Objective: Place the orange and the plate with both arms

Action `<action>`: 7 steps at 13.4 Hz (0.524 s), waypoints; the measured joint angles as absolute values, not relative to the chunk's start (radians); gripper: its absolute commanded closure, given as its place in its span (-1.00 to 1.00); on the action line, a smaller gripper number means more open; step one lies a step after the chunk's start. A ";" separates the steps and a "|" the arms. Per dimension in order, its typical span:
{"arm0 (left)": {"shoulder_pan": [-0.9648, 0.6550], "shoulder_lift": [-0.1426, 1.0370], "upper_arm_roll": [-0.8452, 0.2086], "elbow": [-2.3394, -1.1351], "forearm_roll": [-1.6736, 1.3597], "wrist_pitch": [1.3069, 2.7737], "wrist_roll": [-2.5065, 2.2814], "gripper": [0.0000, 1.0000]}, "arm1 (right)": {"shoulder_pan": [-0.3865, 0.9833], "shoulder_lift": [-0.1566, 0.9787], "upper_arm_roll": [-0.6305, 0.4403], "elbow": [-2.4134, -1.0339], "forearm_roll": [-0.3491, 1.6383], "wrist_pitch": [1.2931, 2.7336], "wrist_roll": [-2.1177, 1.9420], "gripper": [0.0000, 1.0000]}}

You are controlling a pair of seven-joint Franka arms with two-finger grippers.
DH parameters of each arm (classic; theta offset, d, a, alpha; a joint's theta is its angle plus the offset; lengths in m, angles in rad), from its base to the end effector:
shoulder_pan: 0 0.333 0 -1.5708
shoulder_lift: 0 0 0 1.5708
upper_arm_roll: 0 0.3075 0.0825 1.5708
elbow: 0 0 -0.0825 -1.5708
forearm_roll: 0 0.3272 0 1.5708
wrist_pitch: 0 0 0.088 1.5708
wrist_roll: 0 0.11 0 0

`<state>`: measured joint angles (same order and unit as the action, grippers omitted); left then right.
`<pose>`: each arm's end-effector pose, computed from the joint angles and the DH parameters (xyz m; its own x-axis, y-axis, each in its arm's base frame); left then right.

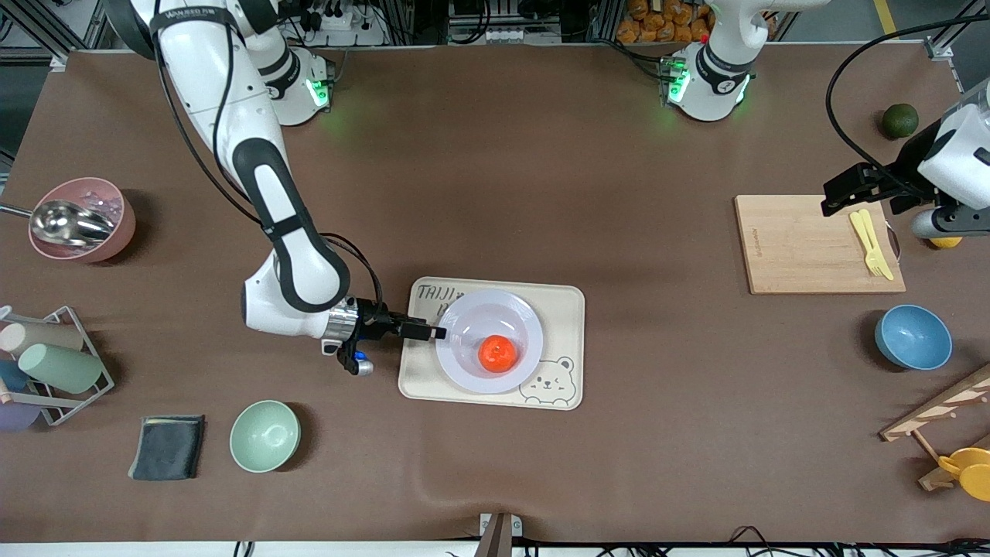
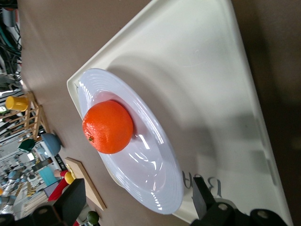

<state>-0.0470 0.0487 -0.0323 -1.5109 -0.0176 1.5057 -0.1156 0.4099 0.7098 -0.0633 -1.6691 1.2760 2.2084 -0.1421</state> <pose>0.5039 -0.0416 0.6077 0.9978 0.0352 -0.0557 0.0360 -0.9993 0.0128 0.5835 0.2530 0.2265 0.9119 -0.2292 -0.3406 -0.4089 -0.5800 -0.7045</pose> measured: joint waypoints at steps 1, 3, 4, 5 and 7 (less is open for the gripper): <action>-0.047 0.049 -0.032 -1.511 -0.018 1.506 -0.116 -1.00 | 0.410 0.694 -0.064 -1.668 1.224 2.207 -0.098 -1.00; -0.047 0.049 -0.032 -1.511 -0.018 1.506 -0.116 -1.00 | 0.410 0.660 -0.084 -1.665 1.095 2.176 -0.020 -1.00; -0.047 0.049 -0.032 -1.511 -0.018 1.506 -0.116 -1.00 | 0.410 0.640 -0.109 -1.662 1.026 2.121 0.016 -1.00; -0.047 0.049 -0.032 -1.511 -0.018 1.506 -0.116 -1.00 | 0.409 0.619 -0.142 -1.658 0.962 2.063 0.039 -1.00; -0.047 0.049 -0.032 -1.511 -0.018 1.506 -0.116 -1.00 | 0.404 0.572 -0.203 -1.653 0.834 1.952 0.052 -1.00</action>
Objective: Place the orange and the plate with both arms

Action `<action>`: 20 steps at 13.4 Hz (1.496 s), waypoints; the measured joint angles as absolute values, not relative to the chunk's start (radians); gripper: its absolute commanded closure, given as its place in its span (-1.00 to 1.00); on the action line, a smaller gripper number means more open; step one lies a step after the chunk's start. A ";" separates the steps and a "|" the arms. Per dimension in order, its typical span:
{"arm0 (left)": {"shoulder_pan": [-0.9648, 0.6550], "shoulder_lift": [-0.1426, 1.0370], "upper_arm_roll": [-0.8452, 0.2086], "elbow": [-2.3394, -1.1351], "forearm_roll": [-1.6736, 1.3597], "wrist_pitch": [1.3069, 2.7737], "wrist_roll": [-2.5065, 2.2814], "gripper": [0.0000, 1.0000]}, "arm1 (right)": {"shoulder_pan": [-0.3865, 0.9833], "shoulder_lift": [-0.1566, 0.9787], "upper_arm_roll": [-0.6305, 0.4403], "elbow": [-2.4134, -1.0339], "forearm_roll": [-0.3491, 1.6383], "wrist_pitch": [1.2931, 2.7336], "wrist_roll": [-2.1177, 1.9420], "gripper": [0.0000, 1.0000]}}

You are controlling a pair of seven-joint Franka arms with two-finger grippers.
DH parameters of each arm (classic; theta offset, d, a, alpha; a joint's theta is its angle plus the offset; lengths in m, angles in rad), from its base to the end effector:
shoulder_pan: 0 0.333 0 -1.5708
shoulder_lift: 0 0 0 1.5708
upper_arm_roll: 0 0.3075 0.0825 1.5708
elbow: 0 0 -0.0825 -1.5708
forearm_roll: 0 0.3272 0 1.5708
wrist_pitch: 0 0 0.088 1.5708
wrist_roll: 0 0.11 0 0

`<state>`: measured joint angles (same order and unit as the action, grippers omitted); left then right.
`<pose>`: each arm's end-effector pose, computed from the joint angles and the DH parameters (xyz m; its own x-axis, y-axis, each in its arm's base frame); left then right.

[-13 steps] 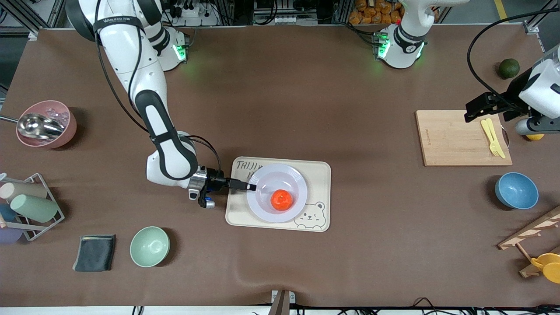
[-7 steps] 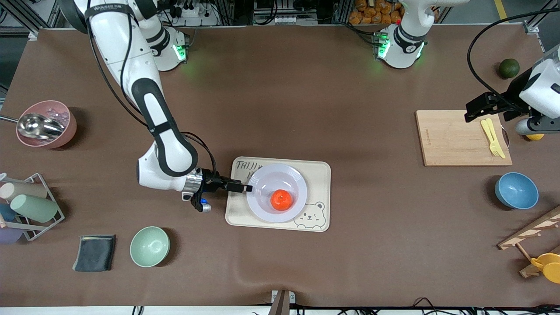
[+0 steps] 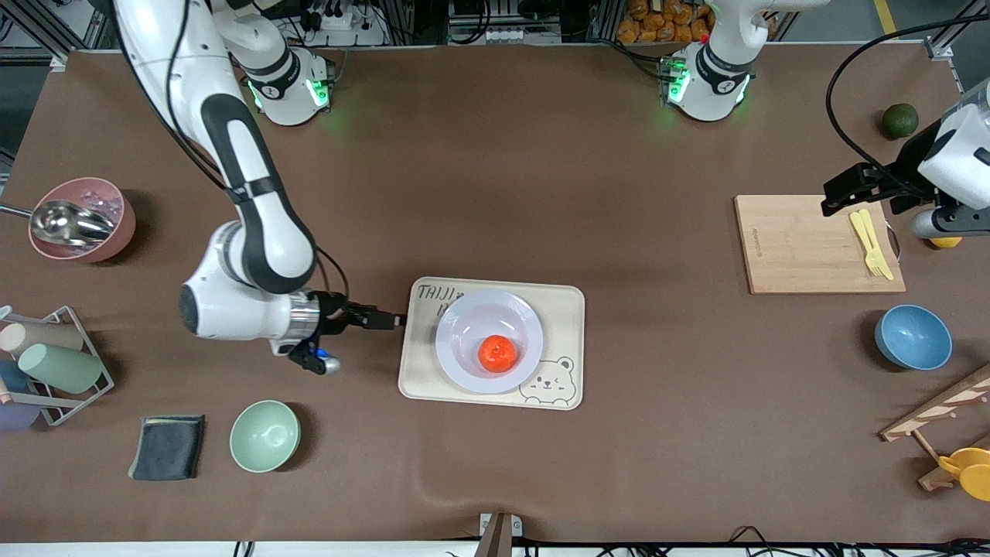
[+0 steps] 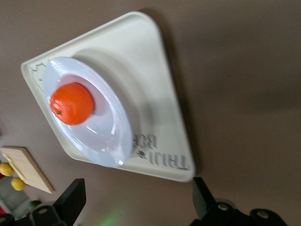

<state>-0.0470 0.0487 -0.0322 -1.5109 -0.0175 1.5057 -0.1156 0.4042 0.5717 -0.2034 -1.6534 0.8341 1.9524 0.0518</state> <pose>0.5039 -0.0416 0.6077 0.9978 0.0353 -0.0557 0.0361 -0.9993 0.0127 0.5872 0.1886 0.3020 0.9253 -0.1415 -0.3518 -0.3128 -0.8091 -0.4974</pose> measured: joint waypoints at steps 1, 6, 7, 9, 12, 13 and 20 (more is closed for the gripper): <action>-0.047 0.049 -0.032 -1.511 -0.018 1.506 -0.116 -1.00 | 0.402 0.548 -0.229 -1.651 0.770 1.905 0.053 -1.00; -0.046 0.048 -0.031 -1.510 -0.018 1.506 -0.116 -1.00 | 0.400 0.465 -0.345 -1.573 0.532 1.642 0.056 -1.00; -0.046 0.048 -0.031 -1.510 -0.018 1.506 -0.116 -1.00 | 0.400 0.458 -0.356 -1.549 0.483 1.603 0.056 -1.00; -0.046 0.046 -0.031 -1.507 -0.018 1.506 -0.116 -1.00 | 0.399 0.452 -0.377 -1.521 0.420 1.576 0.055 -1.00; -0.046 0.037 -0.031 -1.505 -0.018 1.506 -0.116 -1.00 | 0.372 0.449 -0.412 -1.468 0.338 1.547 -0.066 -1.00; -0.046 0.033 -0.031 -1.504 -0.018 1.506 -0.116 -1.00 | 0.353 0.447 -0.415 -1.453 0.305 1.543 -0.149 -1.00; -0.046 0.024 -0.032 -1.494 -0.017 1.499 -0.115 -1.00 | 0.126 0.339 -0.305 -1.430 0.136 1.539 -0.363 -1.00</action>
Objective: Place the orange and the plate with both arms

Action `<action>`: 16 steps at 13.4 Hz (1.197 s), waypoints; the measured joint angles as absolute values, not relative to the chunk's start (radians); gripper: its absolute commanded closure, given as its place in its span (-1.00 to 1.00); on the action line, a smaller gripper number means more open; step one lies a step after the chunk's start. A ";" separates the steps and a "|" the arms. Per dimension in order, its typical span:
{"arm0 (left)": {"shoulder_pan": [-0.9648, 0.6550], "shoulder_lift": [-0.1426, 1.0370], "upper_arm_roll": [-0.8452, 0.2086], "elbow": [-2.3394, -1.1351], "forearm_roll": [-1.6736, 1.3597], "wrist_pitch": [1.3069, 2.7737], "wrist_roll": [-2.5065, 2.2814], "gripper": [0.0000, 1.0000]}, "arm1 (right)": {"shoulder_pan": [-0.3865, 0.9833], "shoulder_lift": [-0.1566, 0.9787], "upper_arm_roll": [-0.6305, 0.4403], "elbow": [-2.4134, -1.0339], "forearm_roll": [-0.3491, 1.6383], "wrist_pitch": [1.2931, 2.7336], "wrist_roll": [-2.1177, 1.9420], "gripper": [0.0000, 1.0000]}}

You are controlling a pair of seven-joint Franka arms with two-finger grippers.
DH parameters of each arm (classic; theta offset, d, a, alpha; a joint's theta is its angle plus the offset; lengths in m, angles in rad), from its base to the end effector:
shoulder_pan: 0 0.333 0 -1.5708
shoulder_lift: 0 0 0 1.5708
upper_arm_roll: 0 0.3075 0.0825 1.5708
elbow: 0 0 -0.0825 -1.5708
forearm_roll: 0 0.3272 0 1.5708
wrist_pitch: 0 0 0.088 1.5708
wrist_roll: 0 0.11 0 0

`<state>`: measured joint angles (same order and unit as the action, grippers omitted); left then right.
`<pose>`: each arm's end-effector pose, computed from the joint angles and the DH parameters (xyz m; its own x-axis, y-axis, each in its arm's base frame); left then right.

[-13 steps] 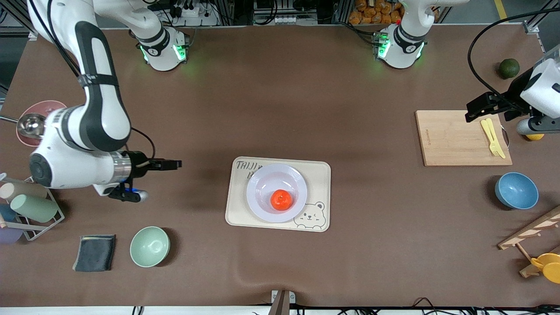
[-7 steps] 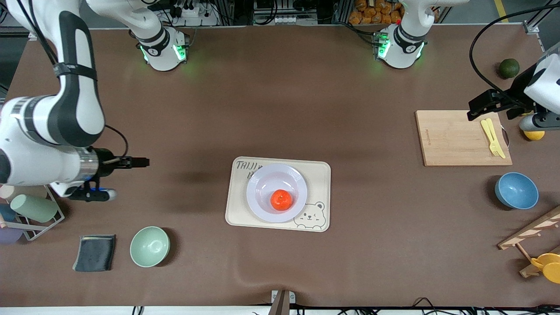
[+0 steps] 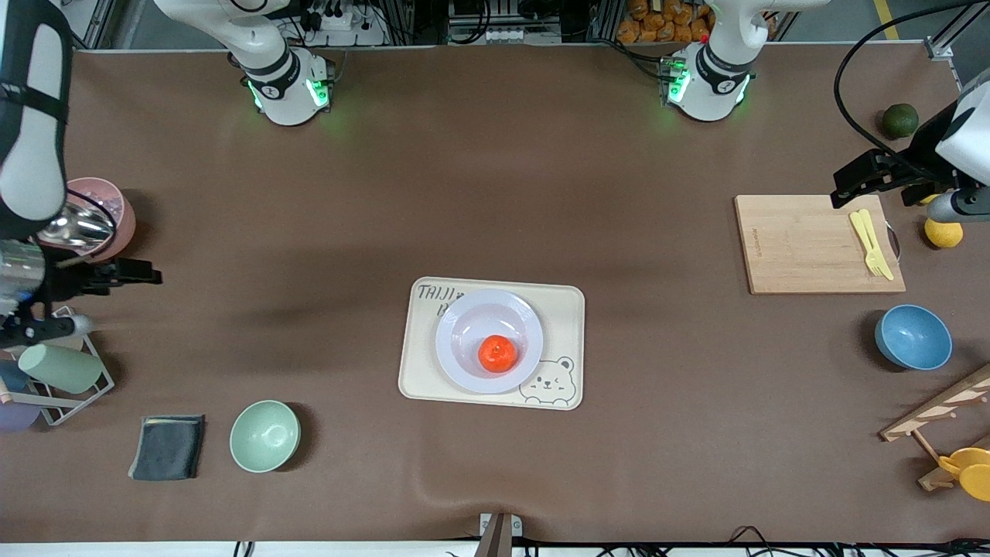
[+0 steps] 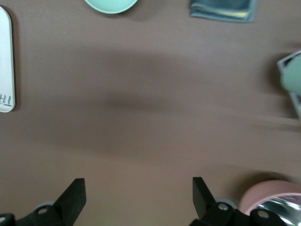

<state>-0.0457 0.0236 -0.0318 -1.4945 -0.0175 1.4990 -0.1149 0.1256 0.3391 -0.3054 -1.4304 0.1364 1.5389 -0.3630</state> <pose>0.4964 -0.0404 0.6265 0.9991 0.0361 -0.0210 0.0365 -0.9992 0.0159 0.5730 -0.0627 0.4917 0.9648 0.1843 -0.1875 0.1663 -0.9802 -0.1075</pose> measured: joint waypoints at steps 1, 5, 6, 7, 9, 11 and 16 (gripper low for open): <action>-0.046 0.021 -0.032 -1.494 -0.017 1.495 -0.115 -1.00 | 0.087 0.307 -0.254 -1.430 0.113 1.537 -0.360 -1.00; -0.049 0.009 -0.038 -1.494 -0.017 1.472 -0.114 -1.00 | -0.039 0.187 -0.124 -1.430 0.098 1.419 -0.267 -1.00; -0.049 0.005 -0.042 -1.495 -0.017 1.470 -0.114 -1.00 | -0.081 0.163 -0.073 -1.430 0.097 1.390 -0.219 -1.00; -0.049 -0.001 -0.045 -1.495 -0.017 1.468 -0.114 -1.00 | -0.109 0.139 -0.031 -1.433 0.097 1.367 -0.169 -1.00; -0.050 -0.009 -0.048 -1.497 -0.017 1.464 -0.114 -1.00 | -0.114 0.093 0.006 -1.441 0.095 1.346 -0.088 -1.00; -0.049 -0.013 -0.049 -1.503 -0.017 1.463 -0.114 -1.00 | -0.104 0.067 0.021 -1.451 0.086 1.347 -0.057 -1.00; -0.048 -0.015 -0.049 -1.508 -0.017 1.463 -0.114 -1.00 | -0.043 0.064 0.024 -1.461 0.049 1.404 -0.010 -1.00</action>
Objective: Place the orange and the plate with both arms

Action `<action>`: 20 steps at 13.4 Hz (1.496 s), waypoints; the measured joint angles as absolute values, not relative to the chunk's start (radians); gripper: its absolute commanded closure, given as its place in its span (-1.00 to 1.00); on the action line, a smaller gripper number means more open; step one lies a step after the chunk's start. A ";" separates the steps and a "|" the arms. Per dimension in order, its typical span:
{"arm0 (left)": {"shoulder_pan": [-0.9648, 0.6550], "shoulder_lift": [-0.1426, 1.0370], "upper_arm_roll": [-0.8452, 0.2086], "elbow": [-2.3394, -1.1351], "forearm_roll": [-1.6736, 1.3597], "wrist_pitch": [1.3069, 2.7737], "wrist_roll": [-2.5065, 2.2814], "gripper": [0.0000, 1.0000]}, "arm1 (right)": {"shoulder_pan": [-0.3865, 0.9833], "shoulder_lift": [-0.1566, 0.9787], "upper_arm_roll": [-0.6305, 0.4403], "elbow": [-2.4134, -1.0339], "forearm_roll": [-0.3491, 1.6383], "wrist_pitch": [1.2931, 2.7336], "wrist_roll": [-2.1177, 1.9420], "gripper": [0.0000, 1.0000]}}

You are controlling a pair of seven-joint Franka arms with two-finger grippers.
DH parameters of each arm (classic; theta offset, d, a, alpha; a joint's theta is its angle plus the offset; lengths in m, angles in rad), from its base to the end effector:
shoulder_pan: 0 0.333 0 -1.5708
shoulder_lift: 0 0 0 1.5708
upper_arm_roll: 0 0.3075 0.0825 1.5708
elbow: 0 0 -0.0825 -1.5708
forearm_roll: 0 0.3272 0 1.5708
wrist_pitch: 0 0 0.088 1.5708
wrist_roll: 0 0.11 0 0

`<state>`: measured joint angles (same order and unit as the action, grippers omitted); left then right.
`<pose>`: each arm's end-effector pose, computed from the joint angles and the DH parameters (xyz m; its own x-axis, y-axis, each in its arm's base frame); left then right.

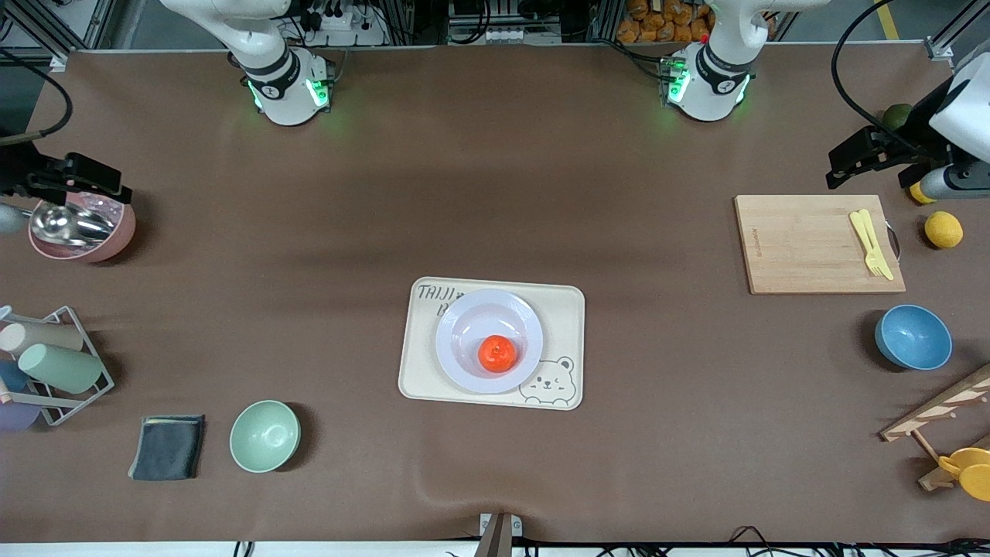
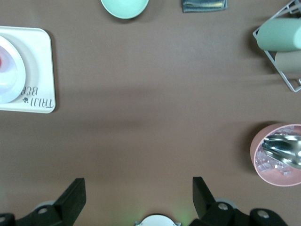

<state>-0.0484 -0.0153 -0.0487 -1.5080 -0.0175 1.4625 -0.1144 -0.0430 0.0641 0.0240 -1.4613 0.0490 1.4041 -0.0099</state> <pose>0.4797 -0.0490 0.6369 0.9994 0.0155 -0.0319 0.0159 -0.9998 0.0131 0.4992 -0.0039 0.6122 0.9927 -0.0007 -0.1203 -0.0070 -0.9986 -0.0517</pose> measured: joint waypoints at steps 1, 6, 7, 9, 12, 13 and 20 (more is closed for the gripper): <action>-0.048 -0.016 -0.049 -1.508 -0.017 1.463 -0.114 -1.00 | -0.037 0.065 0.023 -1.465 0.047 1.421 -0.009 -1.00; -0.048 -0.017 -0.049 -1.508 -0.017 1.463 -0.114 -1.00 | -0.037 0.071 0.010 -1.479 0.046 1.438 -0.009 -1.00; -0.047 -0.017 -0.048 -1.507 -0.017 1.464 -0.114 -1.00 | -0.037 0.071 0.010 -1.479 0.044 1.440 -0.009 -1.00; -0.047 -0.017 -0.047 -1.506 -0.017 1.464 -0.114 -1.00 | -0.037 0.071 0.008 -1.478 0.041 1.440 -0.009 -1.00; -0.047 -0.017 -0.046 -1.506 -0.017 1.464 -0.114 -1.00 | -0.028 0.070 -0.018 -1.476 0.041 1.439 -0.010 -1.00; -0.047 -0.017 -0.046 -1.506 -0.017 1.464 -0.114 -1.00 | -0.024 0.070 -0.030 -1.476 0.041 1.439 -0.011 -1.00; -0.046 -0.017 -0.044 -1.500 -0.015 1.465 -0.114 -1.00 | -0.021 0.070 -0.043 -1.476 0.041 1.439 -0.013 -1.00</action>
